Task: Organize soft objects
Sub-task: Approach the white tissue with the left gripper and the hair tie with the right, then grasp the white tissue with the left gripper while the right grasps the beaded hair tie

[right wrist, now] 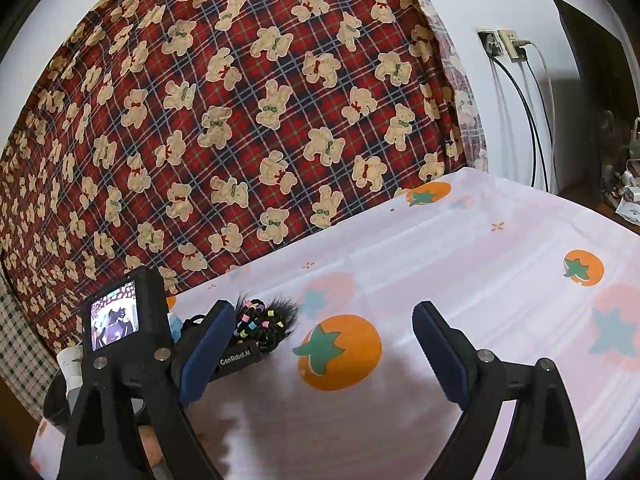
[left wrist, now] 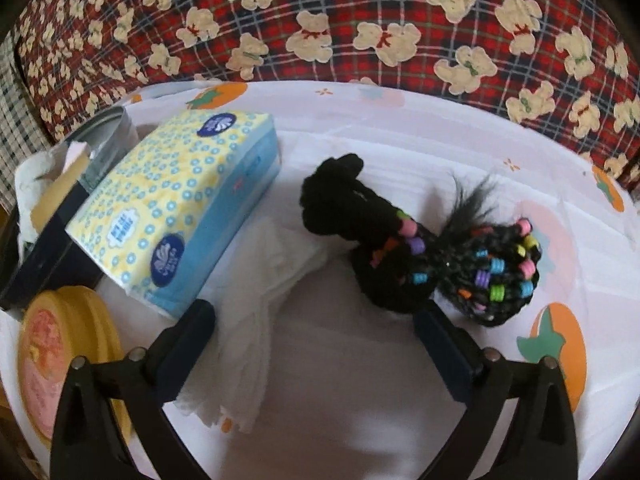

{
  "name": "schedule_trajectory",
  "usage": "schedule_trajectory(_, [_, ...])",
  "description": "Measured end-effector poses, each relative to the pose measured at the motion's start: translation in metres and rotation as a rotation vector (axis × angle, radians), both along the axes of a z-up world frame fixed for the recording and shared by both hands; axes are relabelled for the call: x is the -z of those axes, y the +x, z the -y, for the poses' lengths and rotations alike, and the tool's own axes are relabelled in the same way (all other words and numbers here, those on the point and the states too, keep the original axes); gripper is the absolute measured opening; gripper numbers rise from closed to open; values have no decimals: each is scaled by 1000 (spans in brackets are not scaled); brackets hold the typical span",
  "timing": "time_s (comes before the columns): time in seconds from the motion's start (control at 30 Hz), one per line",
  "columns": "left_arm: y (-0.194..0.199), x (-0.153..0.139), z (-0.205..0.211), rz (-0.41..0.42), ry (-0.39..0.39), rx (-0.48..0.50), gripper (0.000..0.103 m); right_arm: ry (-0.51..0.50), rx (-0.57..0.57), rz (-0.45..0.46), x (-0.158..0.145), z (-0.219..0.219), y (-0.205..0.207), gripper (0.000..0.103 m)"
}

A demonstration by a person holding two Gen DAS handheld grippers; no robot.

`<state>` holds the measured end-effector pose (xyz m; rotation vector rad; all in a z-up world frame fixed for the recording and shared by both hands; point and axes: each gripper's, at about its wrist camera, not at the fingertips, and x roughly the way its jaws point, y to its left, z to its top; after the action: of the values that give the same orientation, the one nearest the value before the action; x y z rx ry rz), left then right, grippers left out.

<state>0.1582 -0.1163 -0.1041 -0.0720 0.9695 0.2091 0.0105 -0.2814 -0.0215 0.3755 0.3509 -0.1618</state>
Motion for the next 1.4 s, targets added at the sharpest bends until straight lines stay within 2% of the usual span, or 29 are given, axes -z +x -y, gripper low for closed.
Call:
schedule_trajectory(0.1, [-4, -1, 1, 28, -8, 26, 94, 0, 2, 1, 0, -1, -1, 92])
schedule_trajectory(0.17, [-9, -3, 3, 60, -2, 52, 73, -2, 7, 4, -1, -1, 0, 92])
schedule_trajectory(0.2, [-11, -4, 3, 72, 1, 56, 68, -3, 10, 5, 0, -1, -1, 92])
schedule_trajectory(0.23, [-13, -5, 1, 82, -5, 55, 56, -4, 15, 7, 0, 0, -1, 92])
schedule_trajectory(0.33, [-16, -9, -12, 110, -47, 95, 37, -1, 25, 9, 0, 2, -2, 92])
schedule_trajectory(0.37, [-16, -9, -15, 115, -57, 101, 28, 1, 26, 9, 0, 2, -2, 92])
schedule_trajectory(0.43, [-19, -10, -24, 134, -115, 122, 19, 3, 25, 5, 0, 2, -1, 92])
schedule_trajectory(0.6, [-31, -11, -25, 146, -203, 271, 18, -7, 25, 9, 0, 1, -2, 92])
schedule_trajectory(0.73, [-38, -11, -32, 139, -255, 310, 20, 11, 26, 10, 1, 4, -2, 92])
schedule_trajectory(0.83, [-35, -11, -33, 117, -276, 312, 35, 21, 20, 9, 1, 6, -2, 92])
schedule_trajectory(0.9, [-33, -14, -28, 113, -265, 306, 55, 21, 19, 10, 1, 5, -2, 92])
schedule_trajectory(1.07, [-30, -11, -18, 102, -191, 293, 71, 45, 11, 15, 2, 8, -3, 92])
schedule_trajectory(1.2, [-24, -6, -15, 89, -147, 282, 75, 69, 7, 14, 2, 10, -3, 92])
schedule_trajectory(1.3, [-21, -8, -18, 96, -182, 275, 71, 84, 1, 11, 3, 12, -2, 92])
schedule_trajectory(1.4, [-19, -12, -33, 116, -226, 241, 37, 116, -14, 3, 4, 16, 1, 92])
